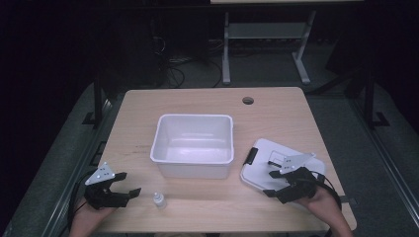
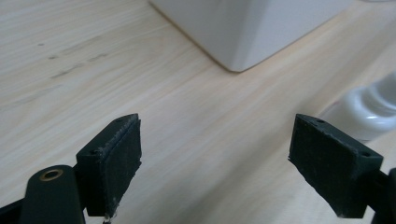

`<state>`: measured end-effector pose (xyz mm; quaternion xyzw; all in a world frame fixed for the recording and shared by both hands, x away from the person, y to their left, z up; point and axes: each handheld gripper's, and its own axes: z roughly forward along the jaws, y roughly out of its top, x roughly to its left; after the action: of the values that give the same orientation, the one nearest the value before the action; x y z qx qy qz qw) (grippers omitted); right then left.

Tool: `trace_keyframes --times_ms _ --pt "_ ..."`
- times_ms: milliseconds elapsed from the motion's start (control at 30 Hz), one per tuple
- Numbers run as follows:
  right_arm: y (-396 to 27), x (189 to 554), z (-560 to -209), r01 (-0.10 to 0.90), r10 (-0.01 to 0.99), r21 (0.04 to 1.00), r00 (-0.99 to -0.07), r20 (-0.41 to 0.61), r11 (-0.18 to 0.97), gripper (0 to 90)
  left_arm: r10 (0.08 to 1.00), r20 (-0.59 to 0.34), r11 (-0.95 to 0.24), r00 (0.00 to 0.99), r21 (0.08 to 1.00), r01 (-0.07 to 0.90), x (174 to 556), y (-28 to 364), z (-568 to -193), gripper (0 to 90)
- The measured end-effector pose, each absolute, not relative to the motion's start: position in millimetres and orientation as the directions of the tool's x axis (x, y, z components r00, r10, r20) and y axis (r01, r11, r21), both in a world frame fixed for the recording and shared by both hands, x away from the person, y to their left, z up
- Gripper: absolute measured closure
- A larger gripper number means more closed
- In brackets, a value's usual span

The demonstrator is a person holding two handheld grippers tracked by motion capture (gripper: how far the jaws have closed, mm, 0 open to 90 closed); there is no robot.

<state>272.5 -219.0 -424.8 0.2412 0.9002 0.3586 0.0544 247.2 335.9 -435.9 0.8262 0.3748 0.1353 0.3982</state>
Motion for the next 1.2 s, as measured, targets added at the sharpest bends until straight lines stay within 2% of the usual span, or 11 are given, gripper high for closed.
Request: trace_keyframes --times_ms 100,267,400,500,1200 --pt "-218 271 -432 0.401 0.474 0.673 -0.876 0.084 0.621 29.6 0.702 -0.088 -0.415 0.707 0.757 0.505 246 335 -433 16.8" --pt "-218 267 -433 0.405 0.483 0.697 -0.870 0.096 0.591 27.6 0.668 -0.024 -0.496 0.743 0.731 0.469 243 332 -425 17.0" --pt "-218 265 -435 0.416 0.502 0.695 -0.860 0.092 0.586 27.6 0.637 -0.026 -0.528 0.770 0.713 0.461 239 333 -419 17.1" --pt "-219 263 -436 0.417 0.505 0.693 -0.859 0.087 0.589 27.5 0.607 -0.039 -0.554 0.794 0.695 0.458 236 333 -415 21.2" --pt "-221 260 -437 0.418 0.518 0.695 -0.852 0.077 0.585 26.9 0.460 0.014 -0.702 0.888 0.619 0.353 231 305 -394 18.6"
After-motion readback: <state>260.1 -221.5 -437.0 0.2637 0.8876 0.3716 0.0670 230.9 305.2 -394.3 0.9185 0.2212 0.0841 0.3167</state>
